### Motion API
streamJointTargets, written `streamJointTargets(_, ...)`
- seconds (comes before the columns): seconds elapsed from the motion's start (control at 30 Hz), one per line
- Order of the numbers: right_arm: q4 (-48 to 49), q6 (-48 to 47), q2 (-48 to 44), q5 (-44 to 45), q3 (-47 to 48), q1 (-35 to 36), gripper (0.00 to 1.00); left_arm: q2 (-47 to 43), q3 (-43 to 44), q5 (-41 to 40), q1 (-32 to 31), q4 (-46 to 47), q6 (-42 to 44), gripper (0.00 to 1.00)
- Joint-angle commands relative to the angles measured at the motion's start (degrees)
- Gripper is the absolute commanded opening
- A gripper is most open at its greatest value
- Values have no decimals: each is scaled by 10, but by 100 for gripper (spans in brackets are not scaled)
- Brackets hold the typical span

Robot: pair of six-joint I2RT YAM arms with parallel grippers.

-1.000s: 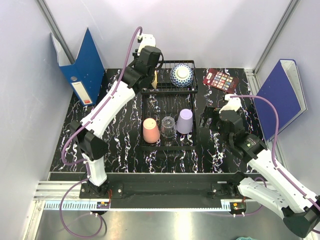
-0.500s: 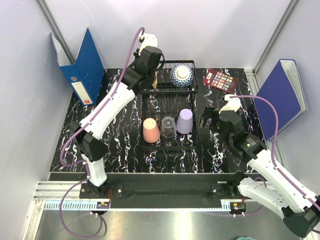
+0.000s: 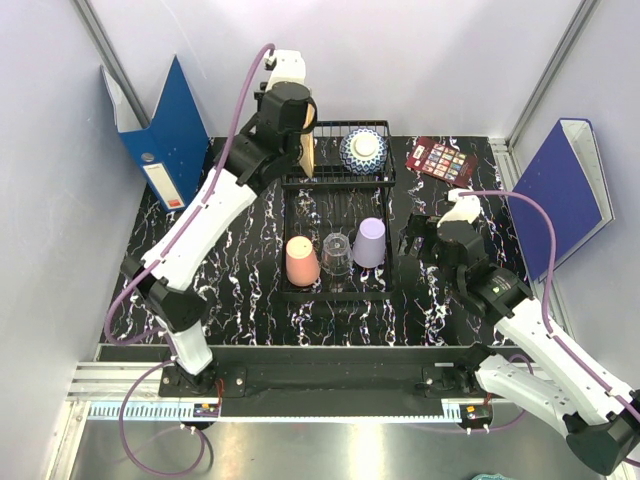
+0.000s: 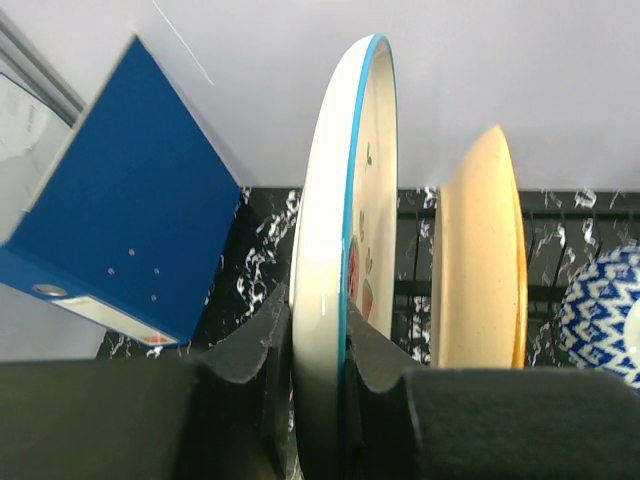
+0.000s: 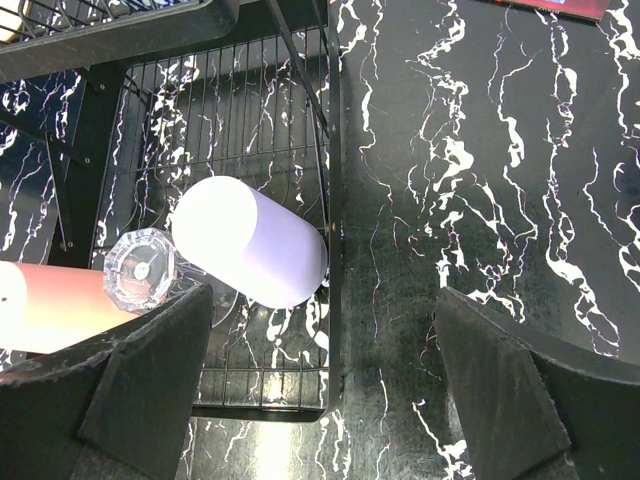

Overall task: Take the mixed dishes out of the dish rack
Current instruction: Pick up the plate from the dish rack.

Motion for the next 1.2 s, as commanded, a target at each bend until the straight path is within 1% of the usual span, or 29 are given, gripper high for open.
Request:
streamJointTargets(0.0, 21, 6, 9, -15, 1, 3, 100, -74, 50, -69, -3, 89, 53, 0)
streamJointTargets(0.23, 24, 11, 9, -20, 3, 3, 100, -133, 43, -65, -28, 90, 43, 0)
streamJointTargets(0.3, 24, 18, -1, -14, 4, 3, 100, -154, 24, -43, -36, 89, 28, 0)
streamJointTargets(0.33, 24, 20, -7, -10, 4, 3, 100, -182, 14, -28, -37, 88, 4, 0)
streamJointTargets(0.37, 24, 27, -19, -4, 6, 3, 100, -198, 0, -6, -37, 89, -31, 0)
streamJointTargets(0.4, 24, 30, -26, 15, 10, 3, 100, -216, -36, 55, -37, 95, -48, 0)
streamJointTargets(0.43, 22, 35, -32, 26, 14, 3, 100, -253, -60, 92, -37, 109, -60, 0)
streamJointTargets(0.47, 23, 39, -44, 36, 18, 3, 100, -272, -88, 131, -37, 150, -77, 0)
streamJointTargets(0.5, 24, 39, -50, 53, 31, 4, 100, -292, -143, 200, -37, 173, -84, 0)
streamJointTargets(0.53, 24, 40, -53, 58, 39, 4, 100, -321, -161, 229, -37, 189, -94, 0)
streamJointTargets(0.57, 24, 41, -60, 61, 48, 4, 100, -329, -172, 251, -36, 199, -116, 0)
streamJointTargets(0.6, 25, 42, -63, 61, 66, 3, 100, -335, -180, 294, -36, 199, -125, 0)
streamJointTargets(0.67, 44, 41, -81, 51, 79, 2, 100, -346, -182, 340, -35, 200, -151, 0)
streamJointTargets(0.7, 50, 40, -88, 29, 90, 3, 100, -351, -189, 388, -35, 204, -161, 0)
streamJointTargets(0.73, 60, 36, -103, 13, 93, 3, 100, -359, -193, 412, -34, 210, -170, 0)
streamJointTargets(0.77, 89, 28, -113, -34, 95, 3, 100, -363, -199, 435, -33, 225, -192, 0)
streamJointTargets(0.8, 106, 21, -121, -65, 92, 3, 100, -367, -215, 481, -32, 236, -205, 0)
streamJointTargets(0.83, 118, 21, -132, -88, 94, 3, 100, -371, -224, 504, -30, 255, -233, 0)
streamJointTargets(0.87, 145, 31, -138, -129, 93, 3, 100, -372, -232, 523, -25, 267, -248, 0)
streamJointTargets(0.9, 156, 35, -142, -148, 95, 3, 100, -373, -253, 561, -22, 277, -263, 0)
streamJointTargets(0.97, 189, 47, -154, -203, 96, 3, 100, -371, -289, 588, -11, 316, -310, 0)
streamJointTargets(1.03, 215, 60, -171, -225, 89, 3, 100, -368, -313, 626, -3, 362, -349, 0)
streamJointTargets(1.07, 241, 66, -177, -246, 84, 3, 100, -367, -334, 634, 3, 370, -359, 0)
streamJointTargets(1.17, 276, 64, -188, -274, 74, 3, 100, -368, -377, 636, 8, 437, -393, 0)
